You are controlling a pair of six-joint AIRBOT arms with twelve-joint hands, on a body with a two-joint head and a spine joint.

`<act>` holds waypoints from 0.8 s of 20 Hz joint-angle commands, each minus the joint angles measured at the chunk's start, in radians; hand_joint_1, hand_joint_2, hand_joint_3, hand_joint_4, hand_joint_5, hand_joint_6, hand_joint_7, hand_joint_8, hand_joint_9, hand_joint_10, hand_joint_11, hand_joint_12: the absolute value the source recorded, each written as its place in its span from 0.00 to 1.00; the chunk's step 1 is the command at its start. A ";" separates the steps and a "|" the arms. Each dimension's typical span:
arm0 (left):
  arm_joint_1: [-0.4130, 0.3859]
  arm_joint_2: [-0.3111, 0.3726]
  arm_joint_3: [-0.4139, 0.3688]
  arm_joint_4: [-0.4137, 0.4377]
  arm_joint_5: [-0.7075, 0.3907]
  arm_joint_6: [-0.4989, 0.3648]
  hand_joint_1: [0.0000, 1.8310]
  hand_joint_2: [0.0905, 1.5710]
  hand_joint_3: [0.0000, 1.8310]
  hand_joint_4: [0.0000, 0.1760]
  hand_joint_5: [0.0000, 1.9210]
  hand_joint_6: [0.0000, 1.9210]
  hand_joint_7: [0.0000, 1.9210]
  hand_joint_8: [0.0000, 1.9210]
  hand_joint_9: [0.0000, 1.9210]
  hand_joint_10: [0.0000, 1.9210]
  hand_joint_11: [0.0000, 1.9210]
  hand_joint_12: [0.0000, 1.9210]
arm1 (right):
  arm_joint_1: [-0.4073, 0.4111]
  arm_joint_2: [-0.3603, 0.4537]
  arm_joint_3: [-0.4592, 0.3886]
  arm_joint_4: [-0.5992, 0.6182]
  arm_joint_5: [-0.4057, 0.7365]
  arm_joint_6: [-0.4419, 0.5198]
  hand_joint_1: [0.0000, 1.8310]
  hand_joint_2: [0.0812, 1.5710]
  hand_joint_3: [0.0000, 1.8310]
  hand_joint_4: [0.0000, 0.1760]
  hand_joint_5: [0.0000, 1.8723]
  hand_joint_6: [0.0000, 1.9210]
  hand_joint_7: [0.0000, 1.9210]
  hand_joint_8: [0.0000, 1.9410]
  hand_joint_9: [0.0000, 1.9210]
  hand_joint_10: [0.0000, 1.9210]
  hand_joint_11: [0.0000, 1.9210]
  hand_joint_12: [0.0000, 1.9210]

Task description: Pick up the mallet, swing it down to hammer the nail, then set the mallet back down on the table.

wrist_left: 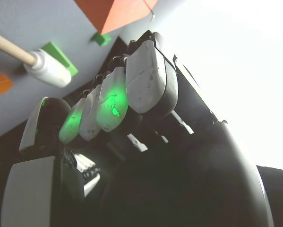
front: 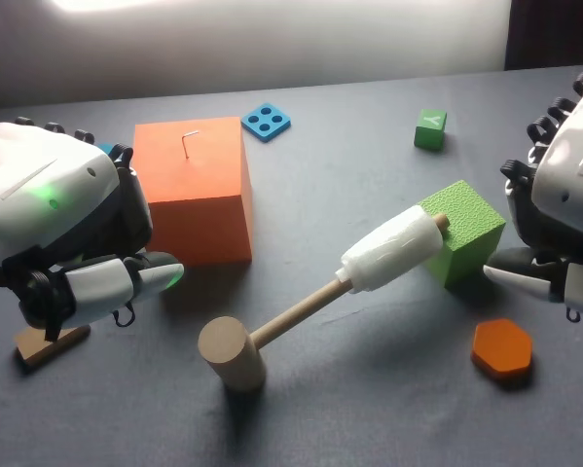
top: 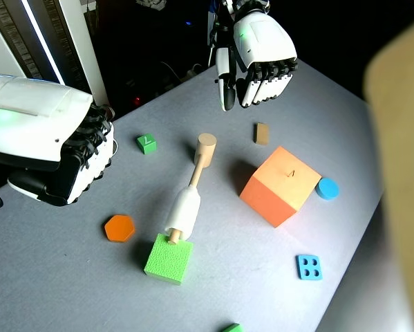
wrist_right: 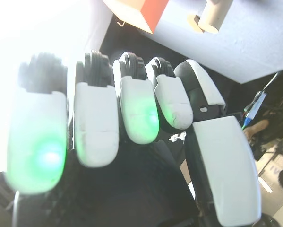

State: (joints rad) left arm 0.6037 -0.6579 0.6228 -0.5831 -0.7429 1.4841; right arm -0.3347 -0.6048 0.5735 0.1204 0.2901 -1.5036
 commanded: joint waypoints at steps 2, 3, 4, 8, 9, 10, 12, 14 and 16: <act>-0.002 0.008 0.001 0.031 -0.100 0.002 0.00 0.71 0.11 0.00 0.00 0.00 0.00 0.00 0.00 0.00 0.00 0.00 | 0.006 0.002 -0.005 -0.005 0.115 -0.017 0.09 0.69 0.06 0.00 0.06 0.03 0.05 0.02 0.04 0.02 0.00 0.17; -0.001 0.008 0.001 0.031 -0.098 0.002 0.00 0.77 0.03 0.00 0.00 0.00 0.00 0.00 0.00 0.00 0.00 0.00 | 0.004 0.002 -0.006 -0.004 0.120 -0.017 0.12 0.72 0.01 0.00 0.08 0.00 0.06 0.00 0.05 0.00 0.00 0.14; -0.001 0.009 0.003 0.031 -0.097 0.003 0.00 0.78 0.01 0.00 0.00 0.00 0.00 0.00 0.00 0.00 0.00 0.00 | -0.001 0.002 -0.010 -0.003 0.137 -0.017 0.05 0.73 0.00 0.00 0.07 0.00 0.06 0.00 0.05 0.00 0.00 0.12; 0.000 0.009 0.017 0.064 -0.097 -0.027 0.00 0.79 0.01 0.00 0.00 0.00 0.00 0.00 0.00 0.00 0.00 0.00 | -0.032 0.000 -0.029 0.051 0.188 -0.116 0.07 0.74 0.00 0.00 0.08 0.00 0.07 0.00 0.04 0.00 0.00 0.12; 0.001 0.009 0.021 0.078 -0.097 -0.038 0.00 0.78 0.01 0.00 0.00 0.00 0.00 0.00 0.00 0.00 0.00 0.00 | -0.043 -0.008 -0.038 0.117 0.207 -0.208 0.07 0.74 0.00 0.00 0.07 0.00 0.06 0.00 0.04 0.00 0.00 0.11; 0.005 0.010 0.024 0.095 -0.096 -0.054 0.00 0.79 0.01 0.00 0.00 0.00 0.00 0.00 0.00 0.00 0.00 0.00 | -0.055 -0.021 -0.045 0.178 0.235 -0.289 0.09 0.73 0.00 0.00 0.07 0.00 0.06 0.00 0.04 0.00 0.00 0.12; 0.020 0.014 0.032 0.144 -0.087 -0.107 0.00 0.79 0.01 0.00 0.00 0.00 0.00 0.00 0.00 0.00 0.00 0.00 | -0.065 -0.058 -0.049 0.299 0.267 -0.426 0.11 0.73 0.00 0.00 0.06 0.00 0.06 0.00 0.04 0.00 0.00 0.14; 0.029 0.017 0.050 0.217 -0.046 -0.169 0.00 0.78 0.01 0.00 0.00 0.00 0.00 0.00 0.00 0.00 0.00 0.00 | -0.064 -0.105 -0.048 0.407 0.281 -0.529 0.18 0.73 0.00 0.00 0.06 0.00 0.05 0.00 0.04 0.00 0.00 0.13; 0.037 0.017 0.067 0.274 -0.015 -0.215 0.00 0.78 0.00 0.00 0.00 0.00 0.00 0.00 0.00 0.00 0.00 0.00 | -0.066 -0.149 -0.047 0.466 0.317 -0.602 0.41 0.71 0.00 0.00 0.03 0.00 0.02 0.00 0.01 0.00 0.00 0.07</act>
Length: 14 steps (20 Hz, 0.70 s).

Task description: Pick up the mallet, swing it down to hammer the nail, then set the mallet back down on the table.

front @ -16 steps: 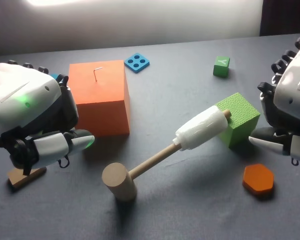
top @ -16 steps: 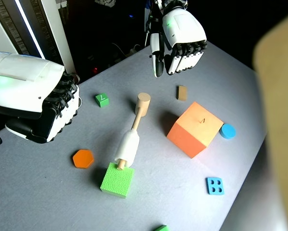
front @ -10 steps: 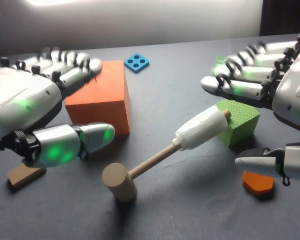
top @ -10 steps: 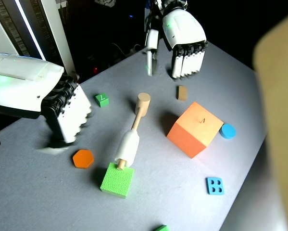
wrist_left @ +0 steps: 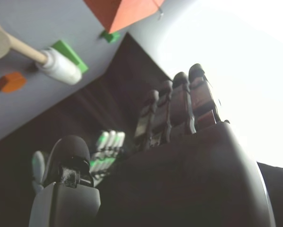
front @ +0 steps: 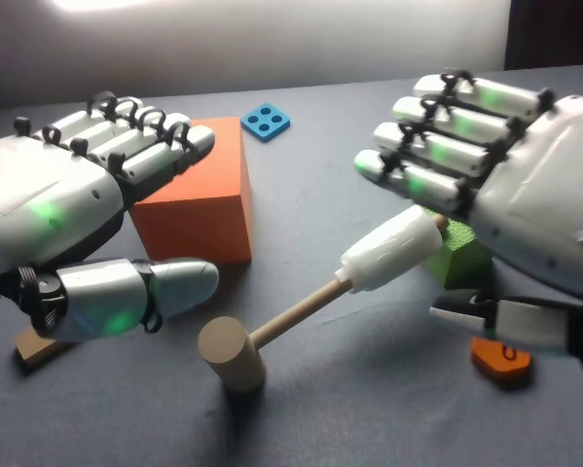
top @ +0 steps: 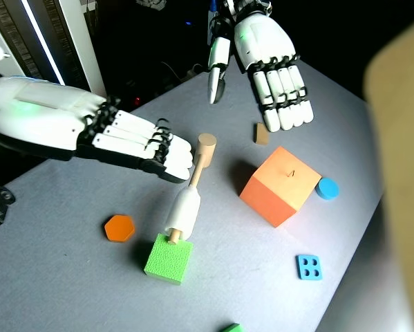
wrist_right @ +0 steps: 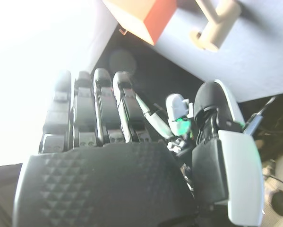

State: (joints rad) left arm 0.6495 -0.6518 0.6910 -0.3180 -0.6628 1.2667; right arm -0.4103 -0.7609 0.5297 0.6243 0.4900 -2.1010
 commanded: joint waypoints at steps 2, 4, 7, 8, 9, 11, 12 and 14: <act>0.005 0.011 0.026 0.086 -0.057 -0.076 0.00 0.79 0.01 0.00 0.00 0.00 0.00 0.00 0.00 0.00 0.00 0.00 | 0.017 -0.043 0.006 0.052 0.126 -0.073 0.61 0.62 0.00 0.00 0.02 0.00 0.00 0.00 0.00 0.00 0.00 0.04; 0.019 0.010 0.052 0.157 -0.040 -0.147 0.00 0.79 0.01 0.00 0.00 0.00 0.00 0.00 0.00 0.00 0.00 0.00 | 0.034 -0.082 0.023 0.159 0.096 -0.125 0.70 0.61 0.00 0.00 0.01 0.00 0.00 0.00 0.00 0.00 0.00 0.00; 0.057 0.007 0.096 0.260 -0.050 -0.274 0.00 0.79 0.01 0.00 0.01 0.00 0.00 0.00 0.00 0.00 0.00 0.00 | 0.090 -0.137 0.061 0.412 0.034 -0.248 0.70 0.62 0.00 0.00 0.00 0.00 0.00 0.00 0.00 0.00 0.00 0.00; 0.068 0.002 0.109 0.280 -0.060 -0.300 0.00 0.79 0.01 0.00 0.01 0.00 0.00 0.00 0.00 0.00 0.00 0.00 | 0.108 -0.151 0.072 0.482 0.015 -0.287 0.71 0.62 0.00 0.00 0.00 0.00 0.00 0.00 0.00 0.00 0.00 0.00; 0.080 -0.005 0.118 0.285 -0.072 -0.310 0.00 0.79 0.01 0.00 0.01 0.00 0.00 0.00 0.00 0.00 0.00 0.00 | 0.121 -0.163 0.081 0.537 0.001 -0.326 0.71 0.63 0.00 0.00 0.00 0.00 0.00 0.00 0.00 0.00 0.00 0.00; 0.113 -0.026 0.144 0.288 -0.118 -0.329 0.00 0.80 0.01 0.00 0.01 0.00 0.00 0.00 0.00 0.00 0.00 0.00 | 0.150 -0.199 0.106 0.679 -0.002 -0.432 0.70 0.63 0.00 0.00 0.01 0.00 0.00 0.00 0.00 0.00 0.00 0.00; 0.127 -0.036 0.156 0.289 -0.134 -0.338 0.00 0.80 0.01 0.00 0.00 0.00 0.00 0.00 0.00 0.00 0.00 0.00 | 0.164 -0.218 0.122 0.763 -0.003 -0.484 0.70 0.63 0.00 0.00 0.00 0.00 0.00 0.00 0.00 0.00 0.00 0.00; 0.141 -0.059 0.179 0.294 -0.137 -0.353 0.00 0.80 0.00 0.00 0.01 0.00 0.00 0.00 0.00 0.00 0.00 0.00 | 0.184 -0.253 0.154 0.898 -0.004 -0.572 0.69 0.63 0.00 0.00 0.00 0.00 0.00 0.00 0.00 0.00 0.00 0.00</act>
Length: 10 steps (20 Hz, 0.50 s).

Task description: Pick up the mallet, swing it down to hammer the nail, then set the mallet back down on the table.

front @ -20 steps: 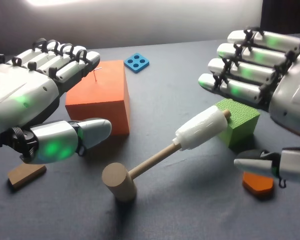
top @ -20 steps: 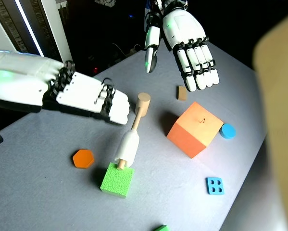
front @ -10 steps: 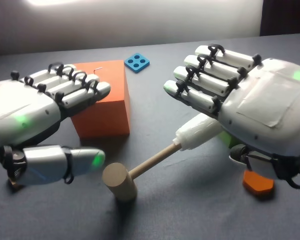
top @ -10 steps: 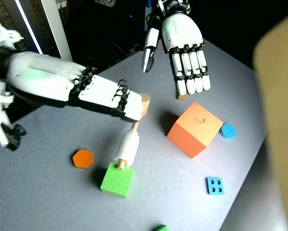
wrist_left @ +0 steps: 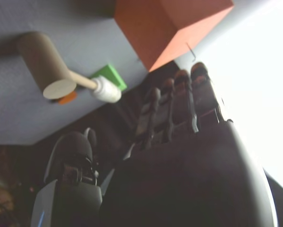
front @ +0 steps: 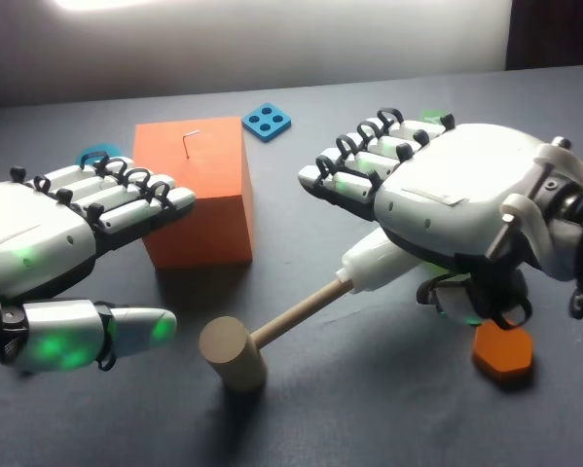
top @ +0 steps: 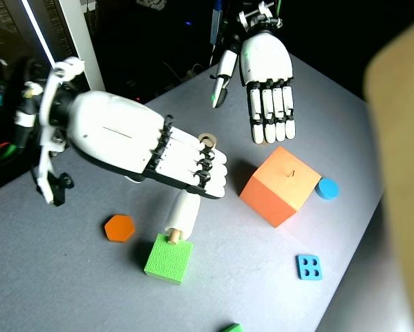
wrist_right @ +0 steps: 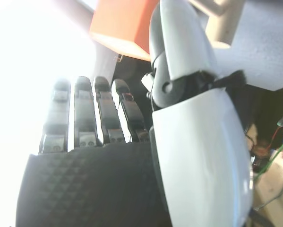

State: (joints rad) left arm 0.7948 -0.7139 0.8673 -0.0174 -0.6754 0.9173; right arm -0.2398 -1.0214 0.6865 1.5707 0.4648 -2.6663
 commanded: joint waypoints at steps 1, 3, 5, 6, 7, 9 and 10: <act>-0.002 -0.005 0.010 -0.005 -0.124 -0.007 0.00 0.80 0.00 0.00 0.01 0.00 0.00 0.00 0.00 0.00 0.00 0.00 | 0.019 -0.003 0.006 -0.013 0.019 -0.033 0.69 0.63 0.00 0.00 0.00 0.00 0.00 0.00 0.00 0.00 0.00 0.00; 0.003 -0.023 0.027 -0.002 -0.128 -0.013 0.00 0.80 0.00 0.00 0.01 0.00 0.00 0.00 0.00 0.00 0.00 0.00 | 0.029 -0.031 0.037 0.105 0.013 -0.109 0.68 0.63 0.00 0.00 0.02 0.00 0.00 0.00 0.00 0.00 0.00 0.00; 0.005 -0.043 0.048 0.000 -0.136 -0.015 0.00 0.79 0.00 0.00 0.01 0.00 0.00 0.00 0.00 0.00 0.00 0.00 | 0.029 -0.065 0.082 0.182 0.011 -0.161 0.68 0.64 0.00 0.00 0.01 0.00 0.00 0.00 0.00 0.00 0.00 0.00; 0.005 -0.050 0.055 0.000 -0.138 -0.015 0.00 0.79 0.00 0.00 0.01 0.00 0.00 0.00 0.00 0.00 0.00 0.00 | 0.028 -0.077 0.101 0.204 0.001 -0.182 0.67 0.63 0.00 0.00 0.01 0.00 0.00 0.00 0.00 0.00 0.00 0.00; 0.005 -0.056 0.064 0.000 -0.138 -0.015 0.00 0.79 0.00 0.00 0.01 0.00 0.00 0.00 0.00 0.00 0.00 0.00 | 0.027 -0.093 0.124 0.218 -0.012 -0.194 0.66 0.63 0.00 0.00 0.01 0.00 0.00 0.00 0.00 0.00 0.00 0.00; 0.004 -0.062 0.077 0.000 -0.141 -0.015 0.00 0.80 0.00 0.00 0.01 0.00 0.00 0.00 0.00 0.00 0.00 0.00 | 0.024 -0.120 0.153 0.219 -0.017 -0.200 0.66 0.63 0.00 0.00 0.01 0.00 0.00 0.00 0.00 0.00 0.01 0.00; 0.004 -0.065 0.086 0.000 -0.141 -0.015 0.00 0.80 0.00 0.00 0.01 0.00 0.00 0.00 0.00 0.00 0.00 0.00 | 0.021 -0.139 0.174 0.221 -0.017 -0.208 0.67 0.64 0.00 0.00 0.01 0.00 0.00 0.00 0.00 0.00 0.00 0.00</act>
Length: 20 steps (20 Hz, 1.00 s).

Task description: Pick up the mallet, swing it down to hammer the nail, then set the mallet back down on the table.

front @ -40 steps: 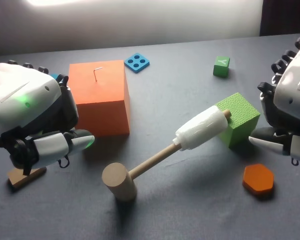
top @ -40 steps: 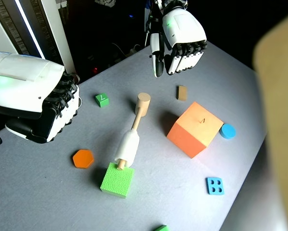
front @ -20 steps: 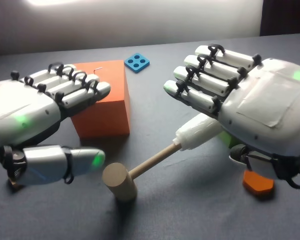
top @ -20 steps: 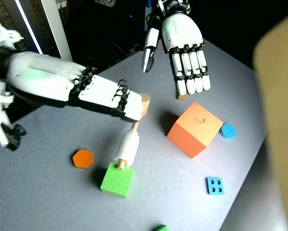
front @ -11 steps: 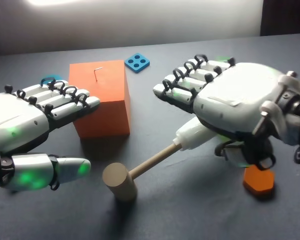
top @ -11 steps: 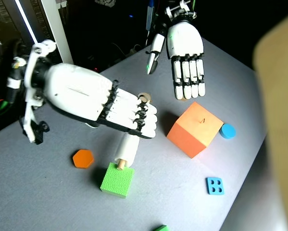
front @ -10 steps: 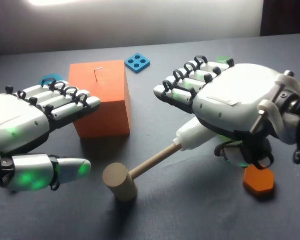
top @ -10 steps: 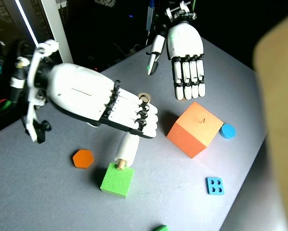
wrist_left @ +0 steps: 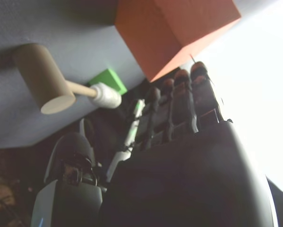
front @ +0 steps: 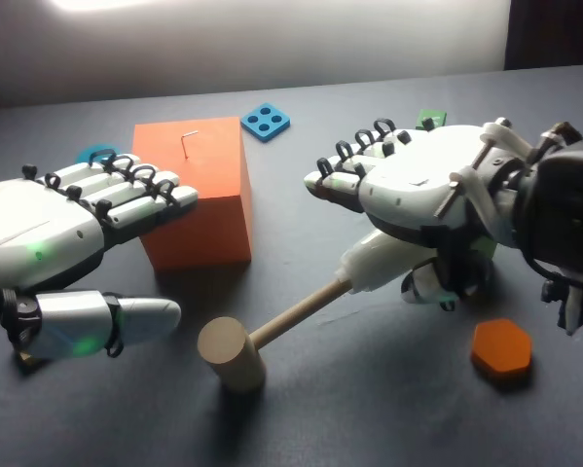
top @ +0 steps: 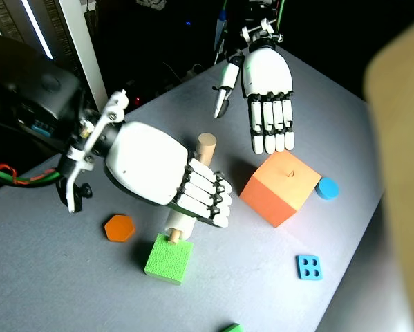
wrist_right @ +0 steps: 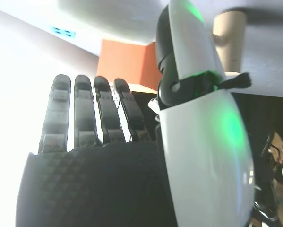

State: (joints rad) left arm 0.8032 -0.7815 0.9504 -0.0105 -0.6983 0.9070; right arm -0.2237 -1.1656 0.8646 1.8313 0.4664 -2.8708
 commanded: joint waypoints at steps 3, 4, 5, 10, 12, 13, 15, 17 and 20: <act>-0.004 -0.001 0.017 -0.013 -0.118 -0.004 0.00 0.80 0.00 0.00 0.02 0.00 0.00 0.00 0.00 0.00 0.00 0.00 | -0.002 -0.041 0.048 0.093 -0.025 -0.108 0.65 0.63 0.00 0.00 0.01 0.00 0.00 0.00 0.00 0.00 0.00 0.00; -0.004 -0.004 0.023 -0.014 -0.118 -0.004 0.00 0.80 0.00 0.00 0.01 0.00 0.00 0.00 0.00 0.00 0.00 0.00 | -0.006 -0.056 0.066 0.102 -0.022 -0.114 0.64 0.62 0.00 0.00 0.01 0.00 0.00 0.00 0.00 0.00 0.01 0.00; -0.004 -0.007 0.027 -0.014 -0.118 -0.004 0.00 0.80 0.00 0.00 0.01 0.00 0.00 0.00 0.00 0.00 0.00 0.00 | -0.008 -0.066 0.077 0.102 -0.023 -0.113 0.64 0.62 0.00 0.00 0.02 0.00 0.00 0.00 0.00 0.00 0.01 0.01; -0.008 -0.030 0.044 -0.018 -0.122 -0.005 0.00 0.80 0.00 0.00 0.01 0.00 0.00 0.00 0.00 0.00 0.00 0.00 | -0.023 -0.109 0.132 0.102 -0.039 -0.103 0.63 0.62 0.00 0.00 0.03 0.01 0.00 0.00 0.00 0.00 0.02 0.01; -0.010 -0.038 0.052 -0.018 -0.122 -0.005 0.00 0.80 0.00 0.00 0.01 0.00 0.00 0.00 0.00 0.00 0.00 0.00 | -0.026 -0.122 0.154 0.102 -0.046 -0.095 0.63 0.62 0.00 0.00 0.02 0.00 0.00 0.00 0.00 0.00 0.02 0.02; -0.010 -0.042 0.057 -0.019 -0.122 -0.005 0.00 0.80 0.00 0.00 0.01 0.00 0.00 0.00 0.00 0.00 0.00 0.00 | -0.027 -0.128 0.165 0.102 -0.049 -0.092 0.63 0.62 0.00 0.00 0.02 0.00 0.00 0.00 0.00 0.00 0.02 0.02; -0.010 -0.049 0.065 -0.027 -0.122 -0.005 0.00 0.81 0.00 0.00 0.01 0.00 0.00 0.00 0.00 0.00 0.00 0.00 | -0.032 -0.137 0.179 0.102 -0.053 -0.092 0.64 0.61 0.00 0.00 0.03 0.00 0.01 0.00 0.00 0.00 0.00 0.07; -0.010 -0.056 0.074 -0.032 -0.128 -0.005 0.00 0.81 0.00 0.00 0.02 0.00 0.00 0.00 0.00 0.00 0.00 0.00 | -0.042 -0.145 0.189 0.102 -0.053 -0.094 0.64 0.62 0.00 0.00 0.04 0.00 0.02 0.00 0.00 0.00 0.00 0.12; -0.010 -0.064 0.085 -0.038 -0.133 -0.005 0.00 0.81 0.00 0.00 0.02 0.00 0.01 0.00 0.00 0.00 0.00 0.00 | -0.056 -0.156 0.209 0.101 -0.072 -0.080 0.65 0.62 0.00 0.00 0.06 0.00 0.04 0.00 0.01 0.00 0.00 0.17</act>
State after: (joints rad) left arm 0.8021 -0.8494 1.0344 -0.0383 -0.7147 0.9062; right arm -0.2863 -1.3254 1.0775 1.9682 0.4217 -2.9513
